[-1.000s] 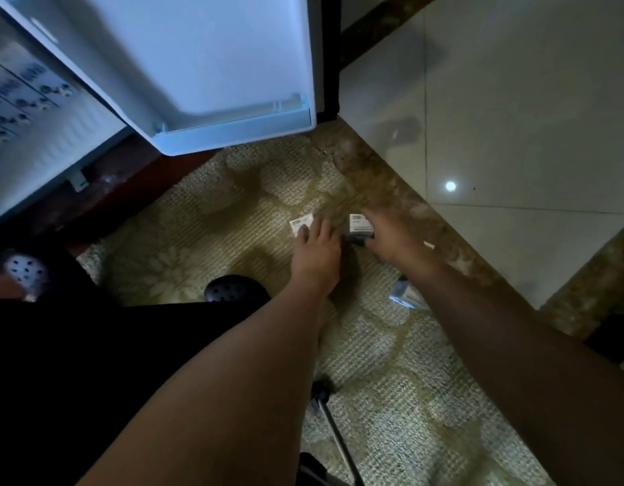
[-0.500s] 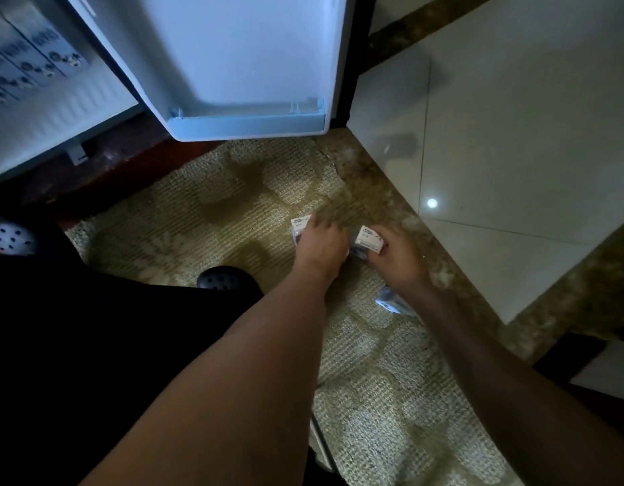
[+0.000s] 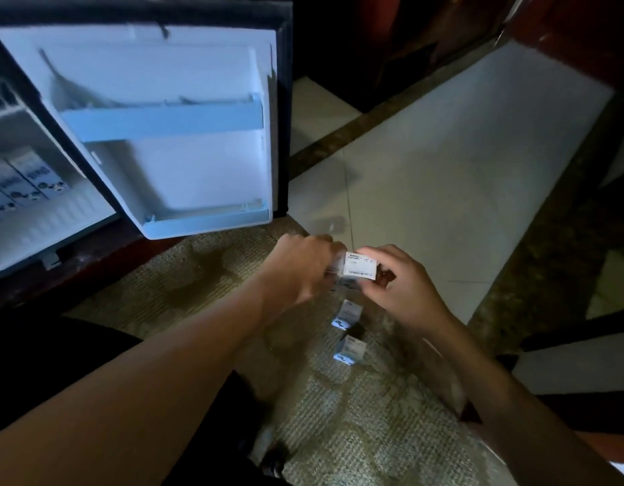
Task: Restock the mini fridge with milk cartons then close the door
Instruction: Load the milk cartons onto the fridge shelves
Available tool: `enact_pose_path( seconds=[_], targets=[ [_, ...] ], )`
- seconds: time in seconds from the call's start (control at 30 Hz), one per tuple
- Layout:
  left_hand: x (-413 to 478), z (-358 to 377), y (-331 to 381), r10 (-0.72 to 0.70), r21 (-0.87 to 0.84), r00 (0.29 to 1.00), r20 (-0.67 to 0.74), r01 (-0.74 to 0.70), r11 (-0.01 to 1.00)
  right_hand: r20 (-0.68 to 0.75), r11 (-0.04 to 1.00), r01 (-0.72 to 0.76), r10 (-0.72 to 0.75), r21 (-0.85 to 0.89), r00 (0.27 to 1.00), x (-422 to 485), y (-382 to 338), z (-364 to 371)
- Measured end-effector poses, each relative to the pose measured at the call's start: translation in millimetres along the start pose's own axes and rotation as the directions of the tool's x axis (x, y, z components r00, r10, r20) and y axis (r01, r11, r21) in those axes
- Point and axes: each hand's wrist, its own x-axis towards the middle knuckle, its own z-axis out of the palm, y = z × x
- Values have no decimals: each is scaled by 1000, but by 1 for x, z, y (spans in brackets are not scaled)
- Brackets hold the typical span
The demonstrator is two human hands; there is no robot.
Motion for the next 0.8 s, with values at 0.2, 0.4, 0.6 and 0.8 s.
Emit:
enact_pose_path(
  seconds=[0.2, 0.4, 0.6, 0.8],
  targets=[
    [-30, -88, -22, 47, 50, 983, -180, -38, 998, -22, 988, 146, -145, 50, 989, 15, -76, -32],
    [-78, -155, -61, -45, 32, 952, -302, 57, 998, -25, 930, 367, -366, 29, 930, 49, -158, -27],
    [-140, -186, -117, -166, 27, 875, -456, 199, 980, 4, 883, 466, -467, 61, 884, 84, -233, 21],
    [-203, -189, -179, -269, 59, 803, -532, 352, 934, 114, 852, 520, -524, 69, 844, 116, -299, 88]
  ],
)
